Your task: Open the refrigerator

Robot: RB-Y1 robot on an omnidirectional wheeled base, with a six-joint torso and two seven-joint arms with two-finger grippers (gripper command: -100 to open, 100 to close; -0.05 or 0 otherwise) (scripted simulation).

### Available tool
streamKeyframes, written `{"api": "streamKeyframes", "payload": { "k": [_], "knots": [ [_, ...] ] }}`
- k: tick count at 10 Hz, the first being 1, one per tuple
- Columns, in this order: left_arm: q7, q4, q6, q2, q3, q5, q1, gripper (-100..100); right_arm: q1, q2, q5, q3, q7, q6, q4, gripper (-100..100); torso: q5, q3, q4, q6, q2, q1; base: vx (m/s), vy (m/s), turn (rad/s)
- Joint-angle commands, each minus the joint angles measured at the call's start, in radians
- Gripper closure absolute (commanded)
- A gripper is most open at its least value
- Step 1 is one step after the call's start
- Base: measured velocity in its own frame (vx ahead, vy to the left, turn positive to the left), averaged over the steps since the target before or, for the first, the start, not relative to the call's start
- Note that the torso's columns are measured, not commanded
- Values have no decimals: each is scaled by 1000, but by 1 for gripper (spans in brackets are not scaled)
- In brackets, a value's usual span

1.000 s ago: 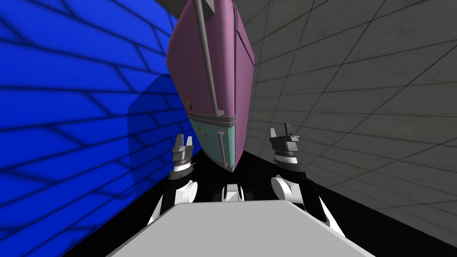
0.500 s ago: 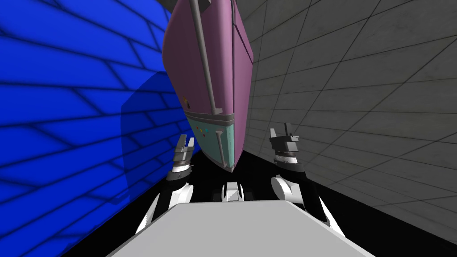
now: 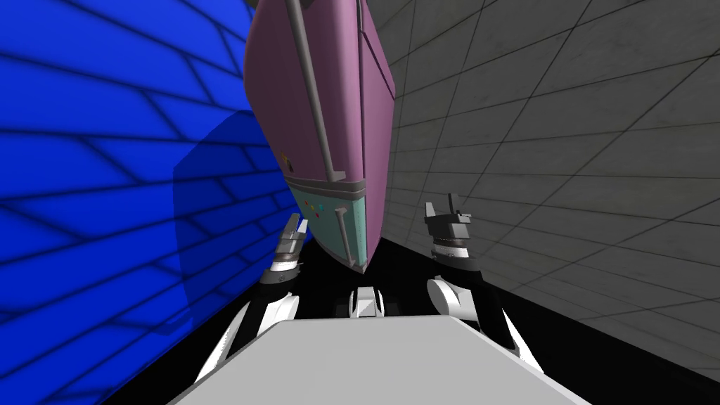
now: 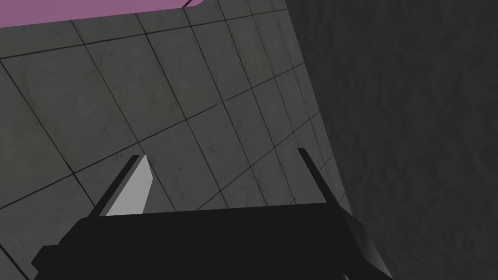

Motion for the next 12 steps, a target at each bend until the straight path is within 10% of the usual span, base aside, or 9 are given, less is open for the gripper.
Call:
{"api": "streamKeyframes", "payload": {
  "k": [1, 12],
  "knots": [
    [1, -21, 66, 27, 6, -14, 14, -100, 0, 0, 0, 0, 0, 0, 0, 0, 0, 0, 0, 0, 0, 0, 42, -22, -50],
    [6, -95, 281, 136, 30, -60, 75, -100, 0, 0, 0, 0, 0, 0, 0, 0, 0, 0, 0, 0, 0, 0, 34, -22, -44]
  ]
}}
